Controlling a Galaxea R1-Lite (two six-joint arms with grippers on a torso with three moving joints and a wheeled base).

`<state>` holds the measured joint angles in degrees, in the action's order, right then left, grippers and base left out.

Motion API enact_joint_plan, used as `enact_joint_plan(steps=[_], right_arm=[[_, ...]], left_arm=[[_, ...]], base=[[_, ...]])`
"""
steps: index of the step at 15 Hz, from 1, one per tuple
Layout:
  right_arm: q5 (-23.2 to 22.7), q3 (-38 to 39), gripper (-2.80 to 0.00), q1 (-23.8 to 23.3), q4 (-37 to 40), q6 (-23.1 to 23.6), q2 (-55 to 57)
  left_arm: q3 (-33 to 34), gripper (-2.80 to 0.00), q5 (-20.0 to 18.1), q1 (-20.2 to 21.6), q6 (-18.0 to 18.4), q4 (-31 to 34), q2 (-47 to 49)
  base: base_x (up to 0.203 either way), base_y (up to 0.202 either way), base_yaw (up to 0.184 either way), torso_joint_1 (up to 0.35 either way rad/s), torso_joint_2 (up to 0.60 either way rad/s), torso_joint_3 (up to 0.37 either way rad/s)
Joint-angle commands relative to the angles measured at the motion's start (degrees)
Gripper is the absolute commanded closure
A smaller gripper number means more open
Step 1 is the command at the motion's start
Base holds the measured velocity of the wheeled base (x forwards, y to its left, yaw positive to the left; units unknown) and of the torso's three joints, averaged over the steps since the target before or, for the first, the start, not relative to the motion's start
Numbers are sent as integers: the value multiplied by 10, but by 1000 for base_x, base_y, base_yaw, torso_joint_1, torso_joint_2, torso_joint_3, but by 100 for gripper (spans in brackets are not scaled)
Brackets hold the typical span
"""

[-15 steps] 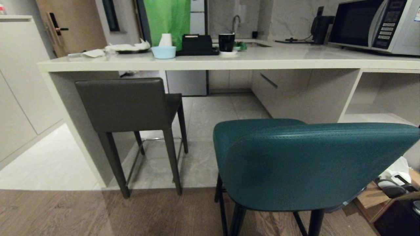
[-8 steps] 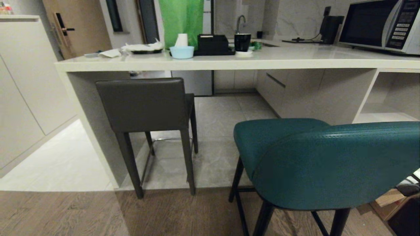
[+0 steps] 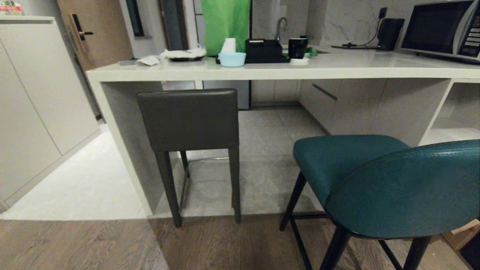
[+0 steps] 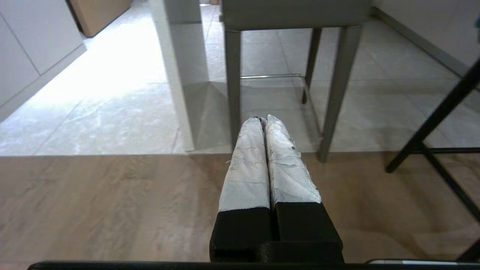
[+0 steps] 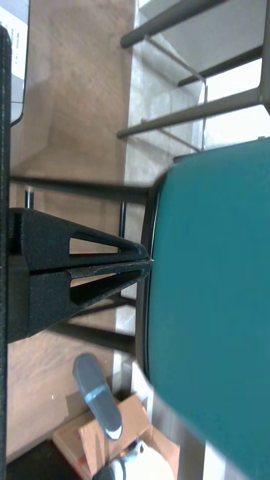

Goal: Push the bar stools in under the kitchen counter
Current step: Pull the gray chair out from under the dining table

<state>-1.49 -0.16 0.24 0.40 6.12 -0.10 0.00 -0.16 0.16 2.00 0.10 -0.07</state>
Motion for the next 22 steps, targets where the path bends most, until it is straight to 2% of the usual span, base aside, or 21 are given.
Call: enact_joint_plan(steps=[1,15,22], right_arm=[[0,0,0,0,0,0,1],[0,0,0,0,0,0,1],[0,0,0,0,0,0,1]], left_arm=[[2,0,0,0,0,0,1],[2,0,0,0,-5,-1,1],[2,0,0,0,-14,-1,1]], base=[[0,195,1,2,7,2],[0,195,-2,3,1,2],[0,22,0,1,1,1]])
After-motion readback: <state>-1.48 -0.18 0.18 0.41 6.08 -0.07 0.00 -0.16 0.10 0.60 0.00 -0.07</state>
